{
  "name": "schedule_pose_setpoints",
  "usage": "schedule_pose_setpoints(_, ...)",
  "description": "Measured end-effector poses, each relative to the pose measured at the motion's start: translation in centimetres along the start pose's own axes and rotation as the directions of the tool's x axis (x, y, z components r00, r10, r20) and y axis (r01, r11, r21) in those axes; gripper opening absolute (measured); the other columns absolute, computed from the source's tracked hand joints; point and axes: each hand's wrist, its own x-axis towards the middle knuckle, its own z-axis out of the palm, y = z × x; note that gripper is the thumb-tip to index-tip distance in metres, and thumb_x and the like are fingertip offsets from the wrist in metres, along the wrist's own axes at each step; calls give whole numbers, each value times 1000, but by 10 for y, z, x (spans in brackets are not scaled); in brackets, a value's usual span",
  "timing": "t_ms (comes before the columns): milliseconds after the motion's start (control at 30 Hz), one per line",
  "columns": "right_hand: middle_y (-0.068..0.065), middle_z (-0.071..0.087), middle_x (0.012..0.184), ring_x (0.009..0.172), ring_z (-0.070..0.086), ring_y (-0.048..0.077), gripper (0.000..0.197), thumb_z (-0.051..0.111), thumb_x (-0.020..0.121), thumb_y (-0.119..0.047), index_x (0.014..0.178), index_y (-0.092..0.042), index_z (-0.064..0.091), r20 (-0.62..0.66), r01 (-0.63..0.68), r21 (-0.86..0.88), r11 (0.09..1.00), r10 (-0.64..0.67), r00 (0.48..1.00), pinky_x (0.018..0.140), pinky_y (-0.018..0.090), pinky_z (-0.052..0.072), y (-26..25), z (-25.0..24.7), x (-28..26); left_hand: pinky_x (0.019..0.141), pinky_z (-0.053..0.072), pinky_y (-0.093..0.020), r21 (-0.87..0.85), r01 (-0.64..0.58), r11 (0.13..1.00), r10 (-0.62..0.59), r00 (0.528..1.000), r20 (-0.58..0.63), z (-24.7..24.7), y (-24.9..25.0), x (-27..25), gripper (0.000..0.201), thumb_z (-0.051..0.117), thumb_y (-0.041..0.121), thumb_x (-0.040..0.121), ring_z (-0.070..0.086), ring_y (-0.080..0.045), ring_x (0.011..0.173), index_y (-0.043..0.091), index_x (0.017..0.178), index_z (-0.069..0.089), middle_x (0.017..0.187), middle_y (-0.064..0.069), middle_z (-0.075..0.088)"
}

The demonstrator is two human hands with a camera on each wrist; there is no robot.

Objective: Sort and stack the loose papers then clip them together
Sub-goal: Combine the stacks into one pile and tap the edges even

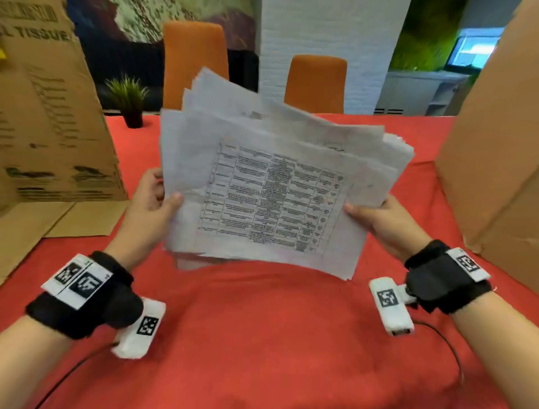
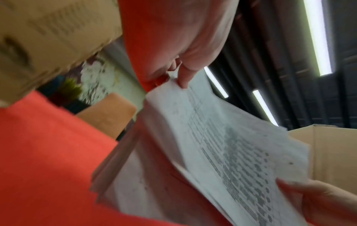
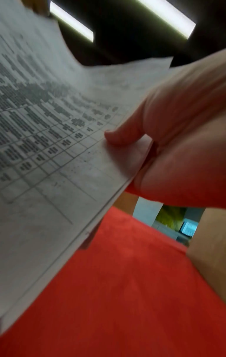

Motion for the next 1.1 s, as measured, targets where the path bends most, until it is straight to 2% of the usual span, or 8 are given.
schedule_pose_setpoints(167, 1, 67, 124, 116, 62, 17, 57, 78, 68, -25, 122, -15, 61, 45, 153, 73, 985, -157, 987, 98, 32, 49, -28, 17, 5, 100, 42, -20, 25, -229, 973, 230, 972, -54, -25, 27, 8, 42, 45, 5, 91, 51, 0, 116, 26, 127, 41, 126, 8, 53)
schedule_pose_setpoints(333, -6, 68, 121, 106, 64, 7, 48, 75, 75, -31, 121, -25, 64, 273, -40, 56, 998, 23, 962, 86, 22, 52, -1, 24, -6, 110, 36, -46, -229, 72, 971, -97, 990, -101, -36, -19, -12, 49, 55, 18, 68, 53, -21, 116, 25, 116, 55, 120, -1, 57)
schedule_pose_setpoints(500, 4, 72, 114, 101, 69, 16, 38, 71, 82, -21, 118, -14, 64, 270, -80, 93, 992, 53, 961, 85, 28, 55, 9, 51, 0, 76, 41, -21, -19, -8, 1000, 3, 976, -219, 3, -16, -10, 43, 44, -10, 74, 52, 8, 74, 30, 89, 51, 86, 11, 55)
schedule_pose_setpoints(633, 8, 75, 104, 91, 72, 18, 28, 55, 88, -15, 113, -8, 65, 79, -61, 318, 946, 38, 996, 79, 31, 58, 5, 42, 9, 74, 42, -5, -44, -112, 993, 93, 945, -315, -1, -10, 4, 47, 40, -14, 75, 55, 17, 73, 23, 97, 59, 79, 26, 63)
schedule_pose_setpoints(733, 5, 74, 108, 96, 70, 15, 36, 70, 79, -26, 112, -13, 67, 89, -15, 335, 942, -16, 996, 81, 29, 57, 4, 24, 8, 72, 43, -14, -77, -181, 981, 152, 946, -286, -20, -6, 8, 43, 40, -1, 70, 52, 4, 76, 30, 95, 58, 84, 18, 60)
schedule_pose_setpoints(867, 1, 71, 117, 105, 67, 14, 50, 77, 72, -17, 120, -16, 62, 291, -141, 103, 985, 105, 951, 84, 27, 54, 17, 29, -5, 76, 44, -32, -216, 23, 976, -50, 991, -122, -19, -33, -2, 44, 42, 3, 62, 53, -15, 84, 13, 103, 55, 93, -11, 54)
schedule_pose_setpoints(967, 14, 66, 124, 109, 65, 25, 50, 71, 77, -7, 125, -5, 60, 204, -122, 198, 972, 81, 976, 93, 42, 51, 21, 49, -7, 63, 41, -22, -229, 49, 972, -123, 940, -319, -1, -31, -1, 30, 38, 3, 62, 50, 0, 61, 20, 81, 54, 74, 2, 55)
schedule_pose_setpoints(1100, 26, 56, 132, 115, 57, 35, 65, 81, 71, -22, 128, 0, 56, 97, -21, 334, 942, -12, 995, 102, 54, 46, -8, 52, 8, 59, 40, -11, -197, -132, 972, 41, 912, -407, 4, -1, 14, 42, 31, -3, 65, 50, 10, 60, 26, 84, 56, 63, 24, 62)
